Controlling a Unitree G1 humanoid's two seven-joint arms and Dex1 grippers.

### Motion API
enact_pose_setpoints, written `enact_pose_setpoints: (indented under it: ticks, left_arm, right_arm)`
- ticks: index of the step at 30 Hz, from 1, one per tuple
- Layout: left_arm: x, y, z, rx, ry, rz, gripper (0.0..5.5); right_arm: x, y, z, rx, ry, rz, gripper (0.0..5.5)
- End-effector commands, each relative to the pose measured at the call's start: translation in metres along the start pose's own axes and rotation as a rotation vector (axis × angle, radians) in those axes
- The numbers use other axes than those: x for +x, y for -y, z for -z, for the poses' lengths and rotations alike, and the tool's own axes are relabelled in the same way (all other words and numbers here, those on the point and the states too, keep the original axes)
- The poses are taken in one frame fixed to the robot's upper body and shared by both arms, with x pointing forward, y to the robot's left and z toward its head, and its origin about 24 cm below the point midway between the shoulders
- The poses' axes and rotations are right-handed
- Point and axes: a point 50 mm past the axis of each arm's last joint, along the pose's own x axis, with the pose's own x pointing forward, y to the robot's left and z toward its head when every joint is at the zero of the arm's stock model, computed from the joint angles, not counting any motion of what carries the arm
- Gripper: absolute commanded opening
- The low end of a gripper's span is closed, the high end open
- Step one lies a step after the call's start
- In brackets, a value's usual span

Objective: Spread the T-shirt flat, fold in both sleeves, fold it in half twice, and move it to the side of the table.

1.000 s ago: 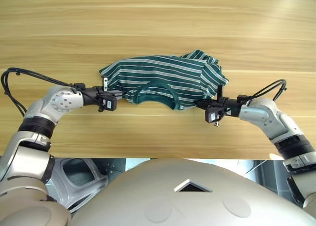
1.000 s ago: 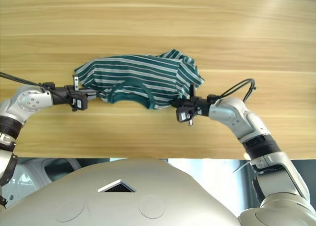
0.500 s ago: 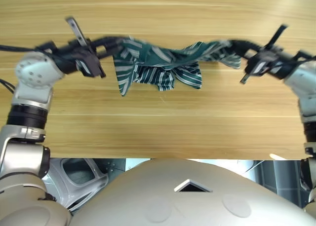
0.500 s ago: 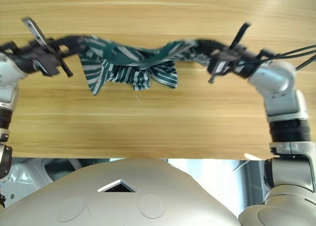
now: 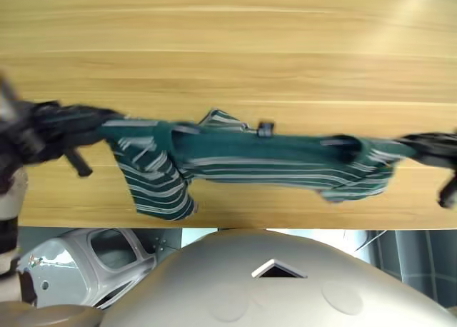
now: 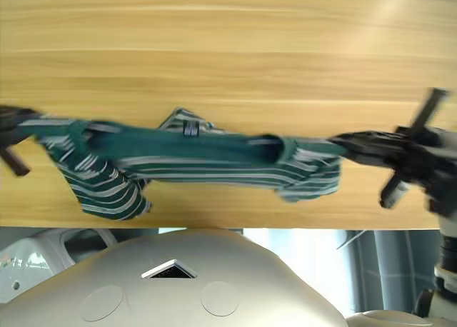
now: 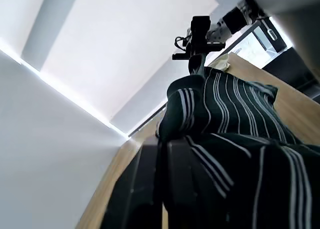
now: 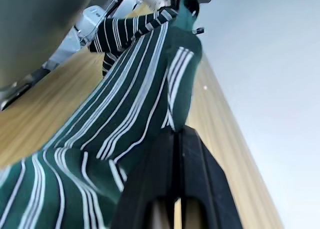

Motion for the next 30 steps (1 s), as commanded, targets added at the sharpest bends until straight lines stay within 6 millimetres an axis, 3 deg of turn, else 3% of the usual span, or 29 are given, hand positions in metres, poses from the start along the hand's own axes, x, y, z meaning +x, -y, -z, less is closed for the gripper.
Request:
enact_pose_setpoints:
  ticks: [1,2,3,4,5,7,9,11,14,16,18,23,26,30]
  left_arm:
    - [0.027,-0.112,0.062,0.095,-0.383,-0.195,0.0]
    - [0.036,-0.172,0.048,0.168,-0.416,-0.494,0.0]
    - [0.032,-0.226,0.014,0.24,-0.378,-0.866,0.0]
    - [0.019,-0.26,-0.033,0.294,-0.202,-1.137,0.0]
    - [0.007,-0.273,-0.07,0.341,-0.024,-1.28,0.0]
    - [-0.022,-0.262,-0.124,0.574,0.308,-1.382,0.0]
    - [-0.046,-0.241,-0.139,0.747,0.38,-1.426,0.0]
    - [-0.058,-0.225,-0.124,0.785,0.293,-1.381,0.0]
    - [-0.036,-0.2,-0.058,0.669,0.06,-1.095,0.0]
    - [-0.018,-0.164,-0.006,0.591,-0.144,-0.816,0.0]
    - [-0.011,-0.127,0.018,0.501,-0.212,-0.614,0.0]
    - [-0.012,-0.062,0.044,0.266,-0.214,-0.447,0.0]
    - [-0.012,-0.013,0.051,0.095,-0.22,-0.316,0.0]
    - [-0.014,0.008,0.051,0.006,-0.231,-0.24,0.0]
  right_arm:
    - [0.048,0.144,0.066,-0.067,-0.439,0.453,0.03]
    - [0.047,0.204,0.052,-0.094,-0.481,0.781,0.03]
    - [0.035,0.25,0.021,-0.112,-0.431,1.095,0.03]
    - [0.018,0.279,-0.017,-0.134,-0.28,1.33,0.03]
    - [0.004,0.291,-0.044,-0.159,-0.152,1.449,0.03]
    - [-0.014,0.29,-0.074,-0.286,0.007,1.512,0.03]
    - [-0.024,0.274,-0.074,-0.387,0.002,1.486,0.03]
    - [-0.028,0.25,-0.056,-0.454,-0.077,1.418,0.03]
    - [-0.026,0.219,-0.016,-0.439,-0.227,1.306,0.03]
    - [-0.028,0.203,0.004,-0.409,-0.298,1.247,0.03]
    - [-0.028,0.192,0.013,-0.385,-0.334,1.183,0.03]
    - [-0.022,0.165,0.004,-0.363,-0.272,0.989,0.03]
    - [-0.003,0.121,0.003,-0.257,-0.227,0.667,0.03]
    - [0.012,0.061,0.004,-0.122,-0.201,0.279,0.03]
